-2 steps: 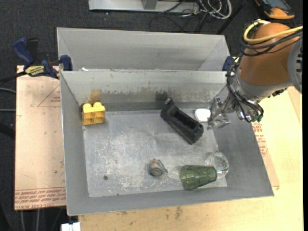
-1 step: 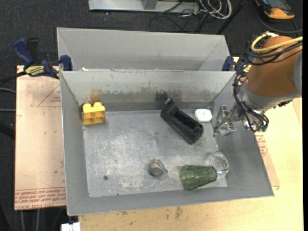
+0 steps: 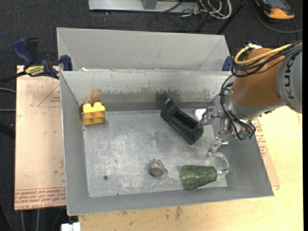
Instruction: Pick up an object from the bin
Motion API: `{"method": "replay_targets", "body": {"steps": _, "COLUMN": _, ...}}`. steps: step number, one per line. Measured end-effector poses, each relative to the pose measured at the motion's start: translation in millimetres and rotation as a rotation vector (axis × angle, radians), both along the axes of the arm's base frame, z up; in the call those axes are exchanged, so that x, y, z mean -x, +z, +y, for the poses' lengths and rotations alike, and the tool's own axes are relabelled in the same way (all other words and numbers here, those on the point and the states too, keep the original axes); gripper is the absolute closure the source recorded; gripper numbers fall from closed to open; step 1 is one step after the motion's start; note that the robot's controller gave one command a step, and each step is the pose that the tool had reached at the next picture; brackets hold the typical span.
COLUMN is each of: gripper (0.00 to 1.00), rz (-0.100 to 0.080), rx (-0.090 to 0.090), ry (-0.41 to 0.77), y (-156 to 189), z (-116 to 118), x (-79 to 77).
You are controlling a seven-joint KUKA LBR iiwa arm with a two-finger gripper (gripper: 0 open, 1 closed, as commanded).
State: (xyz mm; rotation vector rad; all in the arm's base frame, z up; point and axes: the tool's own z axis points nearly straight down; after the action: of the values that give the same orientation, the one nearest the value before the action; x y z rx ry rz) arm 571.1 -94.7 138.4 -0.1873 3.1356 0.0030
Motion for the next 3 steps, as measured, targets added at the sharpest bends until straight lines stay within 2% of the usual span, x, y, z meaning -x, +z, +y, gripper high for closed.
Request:
{"method": "replay_targets", "body": {"steps": 1, "gripper": 0.0, "rz": -0.001, "rx": 0.001, "ry": 0.0, "y": 0.3, "z": -0.4, "x": -0.2}}
{"method": "replay_targets", "body": {"steps": 2, "gripper": 1.0, "rz": -0.017, "rx": 0.007, "ry": -0.104, "y": -30.1, "z": 85.9, "x": -54.4}}
{"method": "replay_targets", "body": {"steps": 3, "gripper": 1.0, "rz": -0.017, "rx": 0.008, "ry": -0.103, "y": -30.0, "z": 86.0, "x": -54.4}}
